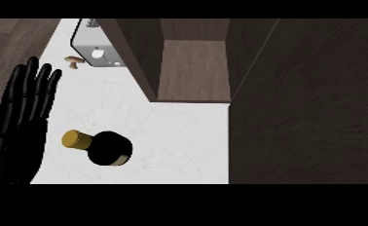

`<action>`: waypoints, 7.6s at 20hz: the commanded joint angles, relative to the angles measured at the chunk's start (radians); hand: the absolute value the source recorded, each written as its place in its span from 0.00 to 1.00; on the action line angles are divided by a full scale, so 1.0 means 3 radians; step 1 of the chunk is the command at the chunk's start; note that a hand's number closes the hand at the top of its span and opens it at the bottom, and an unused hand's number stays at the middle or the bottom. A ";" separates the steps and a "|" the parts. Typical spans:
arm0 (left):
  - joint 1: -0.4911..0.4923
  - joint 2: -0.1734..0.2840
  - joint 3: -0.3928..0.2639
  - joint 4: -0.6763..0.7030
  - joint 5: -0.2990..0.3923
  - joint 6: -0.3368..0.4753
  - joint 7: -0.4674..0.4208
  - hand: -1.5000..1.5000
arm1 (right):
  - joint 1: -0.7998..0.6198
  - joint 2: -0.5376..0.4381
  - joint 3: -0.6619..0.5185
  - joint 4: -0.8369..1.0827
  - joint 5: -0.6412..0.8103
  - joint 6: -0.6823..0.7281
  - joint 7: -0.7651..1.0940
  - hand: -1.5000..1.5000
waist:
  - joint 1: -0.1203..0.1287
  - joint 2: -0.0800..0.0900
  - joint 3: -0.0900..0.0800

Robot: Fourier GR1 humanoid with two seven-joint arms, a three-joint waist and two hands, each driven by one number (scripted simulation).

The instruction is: Pick up the wine, place it into the cabinet and close the cabinet

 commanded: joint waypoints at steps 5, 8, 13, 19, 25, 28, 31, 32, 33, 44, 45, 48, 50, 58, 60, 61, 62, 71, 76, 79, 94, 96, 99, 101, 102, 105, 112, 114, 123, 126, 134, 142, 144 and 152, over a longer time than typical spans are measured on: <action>0.0521 0.0237 -0.0639 -0.0385 0.0575 -0.0982 -0.0197 0.00 | 0.0237 0.0085 0.0121 -0.0261 -0.0122 0.0077 0.0016 0.00 | -0.0052 -0.0087 -0.0031; 0.0820 0.0153 -0.0963 -0.0268 0.1165 -0.1174 0.0132 0.00 | 0.0499 0.0026 0.0475 -0.0317 -0.0366 0.0421 0.0276 0.00 | -0.0078 -0.0084 -0.0035; 0.1547 0.0493 -0.1061 -0.1053 0.1520 -0.1342 0.0338 0.00 | 0.0748 -0.0061 0.0510 -0.0839 -0.0504 0.0470 0.0552 0.00 | -0.0034 -0.0082 -0.0027; 0.1714 0.0548 -0.1022 -0.1288 0.1617 -0.1332 0.0403 0.00 | 0.0669 0.0019 0.0691 -0.1082 -0.0378 0.0364 0.0877 0.00 | -0.0041 -0.0062 -0.0026; 0.1834 0.0664 -0.1075 -0.1758 0.1817 -0.1146 0.0673 0.00 | 0.0674 -0.0044 0.0670 -0.1372 -0.0475 0.0331 0.1177 0.00 | -0.0047 -0.0065 -0.0023; 0.2007 0.0546 -0.1153 -0.1541 0.1583 -0.1184 0.0421 0.00 | 0.0518 -0.0025 0.0613 -0.1350 -0.0455 0.0272 0.1249 0.00 | -0.0022 -0.0069 -0.0025; 0.2067 0.0651 -0.1050 -0.1790 0.1750 -0.1103 0.0548 0.00 | 0.0466 0.0018 0.0729 -0.1348 -0.0314 0.0191 0.1320 0.00 | -0.0013 -0.0072 -0.0025; 0.1953 0.0639 -0.1009 -0.1699 0.1781 -0.1042 0.0600 0.00 | 0.0343 0.0029 0.0822 -0.1488 -0.0263 0.0112 0.1519 0.00 | -0.0030 -0.0067 -0.0027; 0.1953 0.0611 -0.1048 -0.1670 0.1685 -0.1027 0.0577 0.00 | 0.0315 0.0010 0.0781 -0.1611 -0.0303 0.0047 0.1711 0.00 | -0.0034 -0.0070 -0.0028; 0.1770 0.0818 -0.0284 -0.1540 0.2166 -0.0961 0.0594 0.00 | 0.0304 0.0020 0.0871 -0.1624 -0.0121 0.0023 0.1696 0.00 | -0.0057 -0.0074 -0.0029; 0.1746 0.0744 -0.0335 -0.1443 0.2109 -0.0969 0.0530 0.00 | 0.0286 -0.0042 0.0708 -0.1667 -0.0317 0.0061 0.1757 0.00 | -0.0060 -0.0071 -0.0027; 0.1582 0.0851 -0.0014 -0.1329 0.2353 -0.0963 0.0602 0.00 | 0.0222 0.0002 0.0773 -0.1551 -0.0198 0.0032 0.1672 0.00 | -0.0057 -0.0064 -0.0027; 0.1410 0.0889 0.0064 -0.1227 0.2451 -0.0942 0.0681 0.00 | 0.0075 0.0007 0.0718 -0.1548 -0.0228 -0.0022 0.1802 0.00 | -0.0061 -0.0060 -0.0028; 0.1126 0.0962 0.0467 -0.0649 0.2703 -0.1027 0.0752 0.00 | 0.0330 -0.0084 0.0578 -0.1693 -0.0459 0.0121 0.1776 0.00 | -0.0079 -0.0060 -0.0025; 0.1306 0.1079 0.0662 -0.0650 0.2955 -0.1197 0.0812 0.00 | 0.0400 -0.0010 0.0830 -0.1877 -0.0200 0.0038 0.1877 0.00 | -0.0064 -0.0070 -0.0028; 0.1160 0.1117 0.0607 -0.0779 0.2978 -0.0956 0.1061 0.00 | -0.0031 -0.0034 0.0682 -0.1711 -0.0281 -0.0050 0.2149 0.00 | -0.0053 -0.0060 -0.0027; 0.1101 0.1021 0.0595 -0.0480 0.2878 -0.1169 0.0907 0.00 | 0.0039 0.0001 0.0713 -0.1638 -0.0247 -0.0012 0.1985 0.00 | -0.0060 -0.0059 -0.0027; 0.0841 0.1014 0.0623 0.0019 0.2834 -0.1371 0.1092 0.00 | -0.0049 -0.0016 0.0592 -0.1799 -0.0381 0.0014 0.2223 0.00 | -0.0071 -0.0060 -0.0026; 0.0712 0.0751 0.0470 0.0454 0.2341 -0.1605 0.0825 0.00 | -0.0153 -0.0049 0.0483 -0.1939 -0.0499 -0.0006 0.2417 0.00 | -0.0094 -0.0060 -0.0028; 0.0634 0.0730 0.0603 0.0740 0.2289 -0.1758 0.0735 0.00 | -0.0026 -0.0024 0.0478 -0.1684 -0.0439 0.0135 0.2067 0.00 | -0.0078 -0.0057 -0.0025; 0.0118 0.0470 0.0678 0.1874 0.1438 -0.2036 -0.0007 0.00 | -0.0109 -0.0013 0.0454 -0.1855 -0.0473 0.0107 0.2314 0.00 | -0.0094 -0.0057 -0.0027; 0.0474 0.0365 0.0591 0.1670 0.1252 -0.2180 -0.0187 0.00 | -0.0090 0.0080 0.0580 -0.1682 -0.0256 0.0068 0.2148 0.00 | -0.0067 -0.0059 -0.0026; 0.0193 0.0520 0.0720 0.2054 0.1265 -0.2244 -0.0214 0.00 | -0.0147 0.0074 0.0618 -0.1853 -0.0257 0.0016 0.2328 0.00 | -0.0081 -0.0059 -0.0027; 0.0162 0.0339 0.0563 0.2093 0.1091 -0.2184 -0.0289 0.00 | -0.0104 -0.0013 0.0382 -0.1789 -0.0474 0.0122 0.2256 0.00 | -0.0084 -0.0057 -0.0026; 0.0095 0.0434 0.0647 0.2318 0.1145 -0.2317 -0.0366 0.00 | 0.0027 0.0064 0.0537 -0.1803 -0.0404 0.0133 0.2127 0.00 | -0.0093 -0.0057 -0.0026; 0.0099 0.0336 0.0629 0.2499 0.0939 -0.2341 -0.0638 0.00 | -0.0140 -0.0007 0.0425 -0.1743 -0.0437 0.0142 0.2293 0.00 | -0.0078 -0.0056 -0.0026; 0.0174 0.0431 0.0651 0.2639 0.0744 -0.2505 -0.0942 0.00 | -0.0278 0.0032 0.0514 -0.1811 -0.0341 0.0069 0.2434 0.00 | -0.0067 -0.0059 -0.0028; 0.0057 0.0367 0.0624 0.2930 0.0488 -0.2417 -0.1175 0.00 | 0.0001 0.0072 0.0581 -0.1885 -0.0333 0.0110 0.2277 0.00 | -0.0088 -0.0058 -0.0028; -0.0340 0.0325 0.0564 0.3429 0.0303 -0.2272 -0.1299 0.00 | -0.0366 0.0091 0.0473 -0.1697 -0.0373 0.0067 0.2367 0.00 | -0.0084 -0.0054 -0.0028; -0.0255 0.0422 0.0579 0.3595 0.0219 -0.2381 -0.1582 0.00 | -0.0156 0.0076 0.0416 -0.1579 -0.0417 0.0210 0.2102 0.00 | -0.0079 -0.0054 -0.0026; -0.0077 0.0315 0.0398 0.3394 0.0220 -0.2343 -0.1567 0.00 | -0.0209 0.0125 0.0466 -0.1550 -0.0362 0.0185 0.2165 0.00 | -0.0066 -0.0058 -0.0025; -0.0432 0.0235 0.0406 0.3954 0.0279 -0.2354 -0.1718 0.00 | -0.0510 0.0071 0.0479 -0.1749 -0.0291 0.0027 0.2606 0.00 | -0.0083 -0.0057 -0.0029; -0.0393 0.0145 0.0335 0.3747 0.0401 -0.2422 -0.1561 1.00 | -0.0137 0.0071 0.0481 -0.1897 -0.0333 0.0088 0.2457 0.00 | -0.0101 -0.0066 -0.0024; -0.0455 0.0286 0.0119 0.3666 0.0220 -0.2481 -0.1737 1.00 | -0.0277 0.0072 0.0396 -0.1688 -0.0440 0.0128 0.2379 0.00 | -0.0081 -0.0060 -0.0025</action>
